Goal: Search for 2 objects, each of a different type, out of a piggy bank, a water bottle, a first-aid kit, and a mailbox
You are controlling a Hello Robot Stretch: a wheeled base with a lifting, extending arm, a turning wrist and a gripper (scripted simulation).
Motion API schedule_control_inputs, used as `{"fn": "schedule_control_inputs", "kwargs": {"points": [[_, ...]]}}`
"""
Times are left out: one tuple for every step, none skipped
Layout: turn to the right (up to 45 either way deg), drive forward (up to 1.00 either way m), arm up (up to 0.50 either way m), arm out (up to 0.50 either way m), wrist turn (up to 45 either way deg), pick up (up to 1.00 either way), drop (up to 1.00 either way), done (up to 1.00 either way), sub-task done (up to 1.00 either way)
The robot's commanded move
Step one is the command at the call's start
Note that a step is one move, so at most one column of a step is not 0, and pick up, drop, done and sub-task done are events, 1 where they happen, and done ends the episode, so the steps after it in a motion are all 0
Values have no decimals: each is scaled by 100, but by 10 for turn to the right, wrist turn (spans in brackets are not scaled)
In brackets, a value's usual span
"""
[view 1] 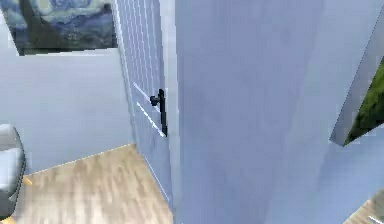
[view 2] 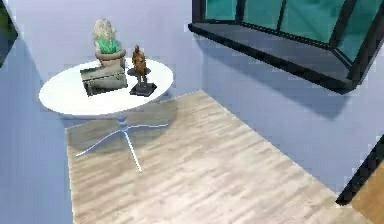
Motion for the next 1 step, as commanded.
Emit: {"fn": "schedule_control_inputs", "kwargs": {"points": [[450, 0, 0, 0, 0, 0, 0, 0, 0]]}}
